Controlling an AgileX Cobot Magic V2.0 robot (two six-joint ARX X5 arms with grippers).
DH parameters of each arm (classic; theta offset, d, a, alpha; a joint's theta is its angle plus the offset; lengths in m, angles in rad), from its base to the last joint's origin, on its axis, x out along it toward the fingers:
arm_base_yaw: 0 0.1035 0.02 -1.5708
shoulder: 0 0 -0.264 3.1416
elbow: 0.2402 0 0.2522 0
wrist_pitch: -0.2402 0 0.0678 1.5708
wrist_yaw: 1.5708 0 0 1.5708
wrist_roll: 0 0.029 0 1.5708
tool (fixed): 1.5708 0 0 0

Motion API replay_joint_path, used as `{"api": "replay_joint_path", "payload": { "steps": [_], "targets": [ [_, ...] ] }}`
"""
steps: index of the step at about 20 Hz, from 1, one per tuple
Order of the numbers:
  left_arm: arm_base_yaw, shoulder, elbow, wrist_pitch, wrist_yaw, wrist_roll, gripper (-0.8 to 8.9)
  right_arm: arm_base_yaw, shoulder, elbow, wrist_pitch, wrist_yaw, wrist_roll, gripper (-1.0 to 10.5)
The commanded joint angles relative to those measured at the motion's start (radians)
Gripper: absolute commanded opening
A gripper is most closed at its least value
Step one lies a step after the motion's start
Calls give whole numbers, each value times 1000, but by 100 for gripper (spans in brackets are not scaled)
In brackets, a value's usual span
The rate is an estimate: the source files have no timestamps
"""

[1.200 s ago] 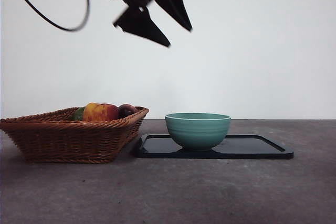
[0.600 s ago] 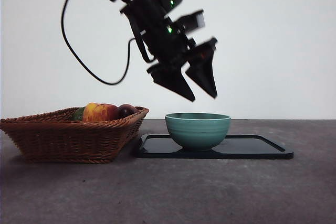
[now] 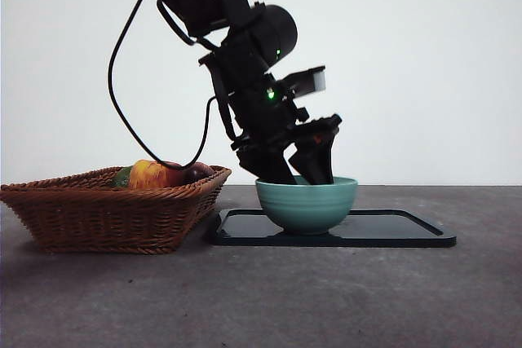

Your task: Pick up the wifruite, put it on the bowl, pick up the plate, put it on desk

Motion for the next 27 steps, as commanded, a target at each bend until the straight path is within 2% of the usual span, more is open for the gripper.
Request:
{"api": "replay_joint_path", "payload": {
  "steps": [1,4,7,13,19,25,27],
  "targets": [
    [-11,31,26,8,-4,26,312,5,3,3,4,-2,13,277],
    [-12,31,26,7,-6,26,292,5,3,3,5,-2,12,277],
    [-14,31,27,6,-6,25,149,5,3,3,4,-2,10,277],
    [-13,-58,32,-24,-6,10,149,5,3,3,5,-2,10,277],
    [8,-316,32,-48,-6,-103,150,5,3,3,5,-2,10,277],
    [64,-626,32,-208,-13,-230,150,5,3,3,5,-2,9,277],
    [98,-708,30,-267,-93,-273,150,5,3,3,5,-2,6,276]
  ]
}}
